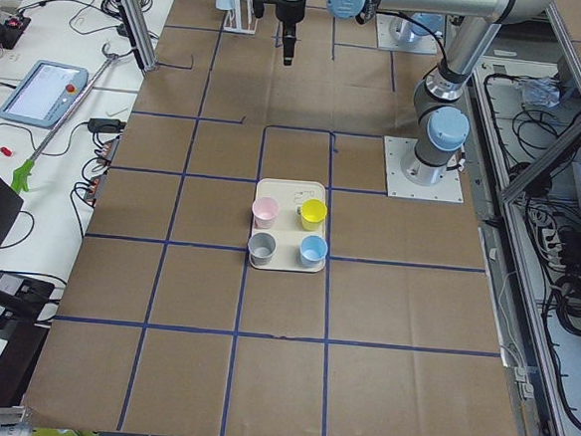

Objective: Transfer IKEA cup to right arm and place on rack

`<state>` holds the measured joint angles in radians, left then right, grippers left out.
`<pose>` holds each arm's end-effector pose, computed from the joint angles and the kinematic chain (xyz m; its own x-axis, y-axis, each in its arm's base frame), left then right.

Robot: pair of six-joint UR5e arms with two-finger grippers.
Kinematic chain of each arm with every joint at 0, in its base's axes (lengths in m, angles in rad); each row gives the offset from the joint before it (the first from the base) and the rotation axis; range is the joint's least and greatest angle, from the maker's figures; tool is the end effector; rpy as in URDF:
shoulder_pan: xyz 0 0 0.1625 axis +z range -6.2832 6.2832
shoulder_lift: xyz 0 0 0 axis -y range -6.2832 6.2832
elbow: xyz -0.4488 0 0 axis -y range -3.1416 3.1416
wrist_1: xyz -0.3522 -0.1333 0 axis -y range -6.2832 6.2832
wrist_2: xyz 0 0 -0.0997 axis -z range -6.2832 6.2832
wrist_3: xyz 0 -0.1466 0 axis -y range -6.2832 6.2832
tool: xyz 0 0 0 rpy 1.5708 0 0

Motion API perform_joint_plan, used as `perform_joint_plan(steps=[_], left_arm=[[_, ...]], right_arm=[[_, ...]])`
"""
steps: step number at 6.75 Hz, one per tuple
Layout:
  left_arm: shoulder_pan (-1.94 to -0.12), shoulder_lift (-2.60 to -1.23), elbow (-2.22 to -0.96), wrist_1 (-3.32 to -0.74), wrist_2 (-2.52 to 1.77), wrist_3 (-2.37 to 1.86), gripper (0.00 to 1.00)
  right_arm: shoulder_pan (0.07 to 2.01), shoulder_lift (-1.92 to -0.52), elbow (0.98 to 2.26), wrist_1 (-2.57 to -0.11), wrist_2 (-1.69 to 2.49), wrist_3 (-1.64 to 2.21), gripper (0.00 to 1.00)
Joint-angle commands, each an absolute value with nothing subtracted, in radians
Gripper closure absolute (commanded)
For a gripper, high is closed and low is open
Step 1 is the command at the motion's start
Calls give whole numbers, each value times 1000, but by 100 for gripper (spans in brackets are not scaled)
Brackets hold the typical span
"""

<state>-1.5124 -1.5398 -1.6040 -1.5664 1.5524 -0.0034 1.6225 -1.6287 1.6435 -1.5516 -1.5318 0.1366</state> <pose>-0.1102 -0.4455 0.4640 -0.9979 -0.0617 0.0184 -0.0618 0.9981 -0.0021 0.1606 -0.4131 0.4555 -0.9957 0.0861 -0.0340 0.0847 0.9956 0.0390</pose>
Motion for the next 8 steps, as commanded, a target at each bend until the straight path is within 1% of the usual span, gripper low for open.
perform_joint_plan(steps=[1,8], left_arm=[[-1513,-1543,-1605,-1565,1552,9,1],[-1513,-1545,-1605,-1566,1555,129,1]], right_arm=[[1621,-1629,1644,-1559,-1537,130,0],[1623,-1626,1644,-1560,-1536,130,0]])
